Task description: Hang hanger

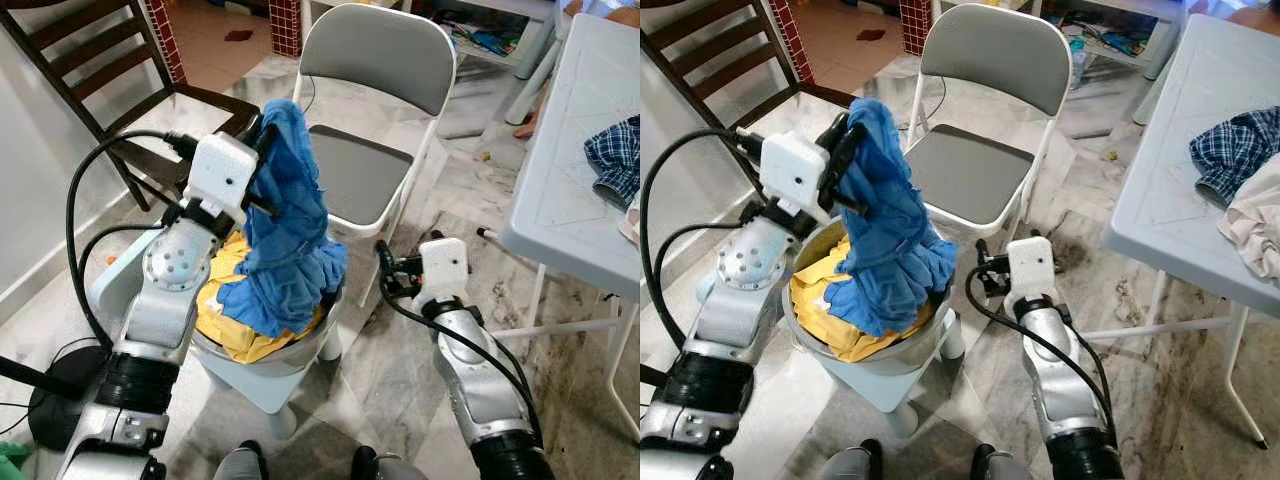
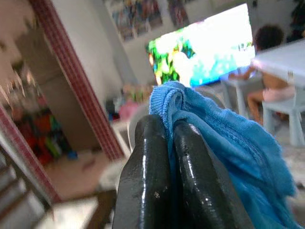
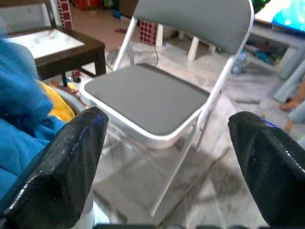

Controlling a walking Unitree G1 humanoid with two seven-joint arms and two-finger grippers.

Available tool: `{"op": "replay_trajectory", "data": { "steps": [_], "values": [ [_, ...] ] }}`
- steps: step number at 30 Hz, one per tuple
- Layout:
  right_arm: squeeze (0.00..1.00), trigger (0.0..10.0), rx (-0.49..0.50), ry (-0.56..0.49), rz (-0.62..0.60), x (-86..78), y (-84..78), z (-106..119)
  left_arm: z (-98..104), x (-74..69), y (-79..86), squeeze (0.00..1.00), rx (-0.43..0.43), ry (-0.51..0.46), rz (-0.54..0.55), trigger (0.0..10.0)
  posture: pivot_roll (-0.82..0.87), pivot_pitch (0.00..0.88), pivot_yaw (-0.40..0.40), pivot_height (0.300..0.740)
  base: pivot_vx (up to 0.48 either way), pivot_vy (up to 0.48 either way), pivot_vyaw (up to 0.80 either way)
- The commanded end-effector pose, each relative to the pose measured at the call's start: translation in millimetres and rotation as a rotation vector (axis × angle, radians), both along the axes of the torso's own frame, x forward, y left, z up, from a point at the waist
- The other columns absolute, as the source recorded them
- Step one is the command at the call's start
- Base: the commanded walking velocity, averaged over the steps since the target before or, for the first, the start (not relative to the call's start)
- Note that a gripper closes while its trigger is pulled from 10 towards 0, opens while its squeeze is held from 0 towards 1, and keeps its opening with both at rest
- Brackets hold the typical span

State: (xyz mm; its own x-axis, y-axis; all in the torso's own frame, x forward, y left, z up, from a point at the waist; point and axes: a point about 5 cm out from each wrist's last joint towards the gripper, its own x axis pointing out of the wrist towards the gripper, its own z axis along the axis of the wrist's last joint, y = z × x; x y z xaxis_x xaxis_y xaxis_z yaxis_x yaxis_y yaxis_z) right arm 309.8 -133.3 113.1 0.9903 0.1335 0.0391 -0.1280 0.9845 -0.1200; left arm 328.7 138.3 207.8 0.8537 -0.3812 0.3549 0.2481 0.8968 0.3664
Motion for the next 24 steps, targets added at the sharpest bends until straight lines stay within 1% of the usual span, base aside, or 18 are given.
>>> {"op": "replay_trajectory", "data": {
  "steps": [1,2,3,5,7,9,11,12,13,14,17,18,19,20,21,22,23,24],
  "values": [
    [0.0,10.0,0.029,0.021,-0.03,-5.7,-7.0,-2.4,-8.4,-4.4,1.2,0.0,-0.038,0.053,0.003,0.0,0.17,0.169,0.015,0.74,0.0,0.0,-0.69],
    [0.0,10.0,0.029,0.021,-0.03,-5.7,-7.0,-2.4,-8.4,-4.4,1.2,0.0,-0.038,0.053,0.003,0.0,0.17,0.169,0.015,0.74,0.0,0.0,-0.69],
    [0.0,10.0,0.033,0.022,-0.036,-8.3,-8.2,-1.9,-19.6,-8.9,1.9,0.0,-0.063,0.107,-0.003,0.0,0.16,0.173,0.018,0.74,0.0,0.0,-0.68],
    [0.0,10.0,0.037,0.027,-0.044,-10.7,-9.7,-2.6,-31.2,-13.6,2.4,0.0,-0.1,0.166,-0.01,0.0,0.16,0.179,0.02,0.74,0.0,0.0,-0.78],
    [0.0,10.0,0.04,0.038,-0.054,-13.6,-11.6,-4.4,-44.8,-17.1,3.4,0.0,-0.135,0.245,0.002,0.0,0.16,0.182,0.019,0.74,0.0,0.0,-0.78],
    [0.0,10.0,0.051,0.05,-0.065,-16.1,-13.3,-6.0,-57.1,-19.8,4.9,0.0,-0.205,0.327,0.025,0.0,0.16,0.183,0.018,0.74,0.0,0.0,-0.79],
    [0.0,10.0,0.049,0.052,-0.064,-17.4,-13.5,-6.1,-62.9,-22.2,5.4,0.0,-0.232,0.372,0.039,0.0,0.16,0.183,0.016,0.74,0.0,0.0,-0.79],
    [0.0,10.0,0.05,0.053,-0.066,-17.8,-13.9,-5.9,-67.0,-23.8,6.3,0.0,-0.265,0.4,0.073,0.0,0.16,0.181,0.013,0.74,0.0,0.0,-0.63],
    [0.0,10.0,0.05,0.053,-0.066,-17.8,-13.9,-5.9,-67.0,-23.8,6.3,0.0,-0.265,0.4,0.073,0.0,0.16,0.181,0.013,0.74,0.0,0.0,-0.63],
    [0.0,10.0,0.053,0.053,-0.068,-17.6,-14.3,-5.1,-70.1,-25.0,6.0,0.0,-0.29,0.428,0.083,0.0,0.16,0.18,0.013,0.74,0.0,0.0,0.0],
    [0.0,10.0,0.07,0.05,-0.087,-15.9,-16.7,-3.4,-72.8,-25.3,4.5,0.0,-0.29,0.461,0.11,0.0,0.16,0.174,0.018,0.74,0.0,0.0,0.0],
    [0.0,10.0,0.083,0.049,-0.098,-15.4,-18.1,-2.7,-72.5,-25.2,3.7,0.0,-0.292,0.466,0.109,0.7,0.16,0.174,0.018,0.74,0.0,0.0,0.0],
    [0.0,10.0,0.097,0.049,-0.109,-15.1,-19.6,-2.1,-71.5,-25.3,2.7,0.0,-0.297,0.472,0.104,0.7,0.16,0.174,0.018,0.74,0.0,0.0,0.0],
    [0.0,10.0,0.116,0.049,-0.122,-14.9,-20.8,-1.9,-70.7,-24.9,3.0,0.0,-0.303,0.469,0.111,3.6,0.16,0.164,0.023,0.74,0.0,0.0,0.0],
    [0.0,10.0,0.14,0.047,-0.137,-14.6,-22.6,-1.2,-70.3,-24.6,3.6,0.0,-0.306,0.469,0.115,3.3,0.16,0.161,0.024,0.74,0.0,0.0,0.0],
    [0.0,10.0,0.176,0.039,-0.16,-14.7,-25.3,0.4,-71.0,-24.6,4.4,0.0,-0.315,0.479,0.115,3.6,0.16,0.153,0.027,0.74,0.0,0.0,0.0],
    [0.0,10.0,0.176,0.039,-0.16,-14.7,-25.3,0.4,-71.0,-24.6,4.4,0.0,-0.315,0.479,0.115,3.6,0.16,0.153,0.027,0.74,0.0,0.0,0.0],
    [0.0,10.0,0.195,0.029,-0.171,-15.3,-27.3,2.3,-73.1,-24.9,4.7,0.0,-0.327,0.499,0.107,10.0,0.16,0.144,0.028,0.74,0.0,0.0,0.0]
  ]
}}
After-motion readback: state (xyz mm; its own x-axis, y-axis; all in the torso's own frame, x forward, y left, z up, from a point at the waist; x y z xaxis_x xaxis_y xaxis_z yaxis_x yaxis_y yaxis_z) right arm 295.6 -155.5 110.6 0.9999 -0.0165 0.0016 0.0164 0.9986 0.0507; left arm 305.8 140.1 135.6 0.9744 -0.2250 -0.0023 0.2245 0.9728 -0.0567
